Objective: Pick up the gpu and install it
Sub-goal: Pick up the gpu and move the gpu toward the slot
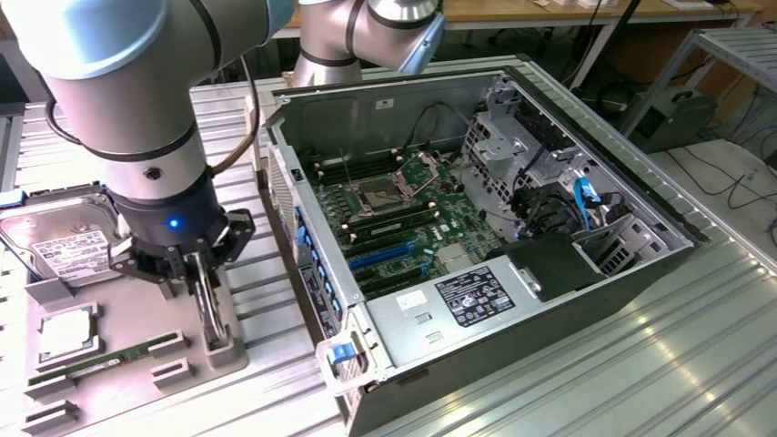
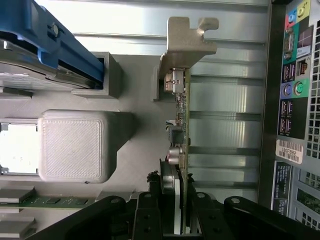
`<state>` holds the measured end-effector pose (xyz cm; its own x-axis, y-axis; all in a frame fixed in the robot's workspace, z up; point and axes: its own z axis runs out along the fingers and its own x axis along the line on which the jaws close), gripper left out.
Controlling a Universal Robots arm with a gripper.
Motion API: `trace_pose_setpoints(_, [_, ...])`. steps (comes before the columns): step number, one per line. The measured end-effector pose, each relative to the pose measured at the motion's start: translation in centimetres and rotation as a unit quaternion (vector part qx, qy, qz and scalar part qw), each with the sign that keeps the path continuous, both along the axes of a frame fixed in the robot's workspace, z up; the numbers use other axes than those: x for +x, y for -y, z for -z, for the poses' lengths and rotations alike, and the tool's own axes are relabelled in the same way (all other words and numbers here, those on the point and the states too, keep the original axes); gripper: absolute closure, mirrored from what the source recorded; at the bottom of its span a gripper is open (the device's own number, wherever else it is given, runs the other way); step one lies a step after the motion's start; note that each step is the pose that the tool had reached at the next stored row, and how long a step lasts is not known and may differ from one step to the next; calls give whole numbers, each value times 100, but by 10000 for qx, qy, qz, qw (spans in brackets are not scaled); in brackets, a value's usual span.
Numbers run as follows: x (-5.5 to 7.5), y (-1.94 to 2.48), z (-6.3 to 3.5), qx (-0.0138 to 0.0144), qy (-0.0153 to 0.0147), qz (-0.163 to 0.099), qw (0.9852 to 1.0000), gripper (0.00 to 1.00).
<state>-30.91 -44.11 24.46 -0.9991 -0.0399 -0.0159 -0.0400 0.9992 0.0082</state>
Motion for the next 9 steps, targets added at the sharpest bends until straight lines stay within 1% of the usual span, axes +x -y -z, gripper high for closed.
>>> trace_pose_setpoints(9, [0, 0, -81, 0, -2, 0, 10000, 72])
